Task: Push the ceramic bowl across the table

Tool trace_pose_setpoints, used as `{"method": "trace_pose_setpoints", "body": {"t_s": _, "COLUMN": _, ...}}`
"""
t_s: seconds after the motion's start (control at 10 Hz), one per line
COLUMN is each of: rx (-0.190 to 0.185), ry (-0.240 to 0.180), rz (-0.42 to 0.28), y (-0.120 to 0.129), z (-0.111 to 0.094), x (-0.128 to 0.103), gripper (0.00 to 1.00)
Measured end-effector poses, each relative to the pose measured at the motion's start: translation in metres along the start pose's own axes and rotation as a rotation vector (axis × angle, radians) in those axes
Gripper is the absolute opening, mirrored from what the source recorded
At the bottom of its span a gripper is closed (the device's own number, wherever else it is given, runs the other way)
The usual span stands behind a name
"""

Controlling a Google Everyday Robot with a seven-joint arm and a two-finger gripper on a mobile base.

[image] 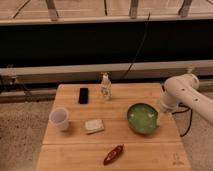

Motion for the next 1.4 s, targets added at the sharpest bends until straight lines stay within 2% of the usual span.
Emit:
{"method": "trace_pose_setpoints", "body": {"t_s": 0.2, "rx": -0.002, "ry": -0.004, "rz": 0.003, "y": -0.001, "z": 0.003, "x": 0.001, "gripper": 0.77}}
{"method": "trace_pose_setpoints", "body": {"t_s": 0.3, "rx": -0.003, "ry": -0.006, "rz": 0.001, "y": -0.001, "z": 0.004, "x": 0.001, "gripper": 0.76}}
{"method": "trace_pose_setpoints", "body": {"t_s": 0.6, "rx": -0.004, "ry": -0.013, "rz": 0.012, "y": -0.004, "z": 0.009, "x": 0.007, "gripper": 0.51}}
{"method": "trace_pose_setpoints", "body": {"t_s": 0.8, "rx": -0.005, "ry": -0.018, "rz": 0.010, "y": -0.007, "z": 0.011, "x": 0.007, "gripper": 0.27}}
{"method": "trace_pose_setpoints", "body": {"t_s": 1.0, "rx": -0.011, "ry": -0.019, "rz": -0.001, "y": -0.008, "z": 0.017, "x": 0.000, "gripper": 0.09}}
{"method": "trace_pose_setpoints", "body": {"t_s": 1.1, "rx": -0.016, "ry": -0.020, "rz": -0.011, "y": -0.010, "z": 0.020, "x": -0.009, "gripper": 0.02}}
{"method": "trace_pose_setpoints", "body": {"t_s": 1.4, "rx": -0.019, "ry": -0.009, "rz": -0.036, "y": -0.013, "z": 0.024, "x": -0.020, "gripper": 0.01}}
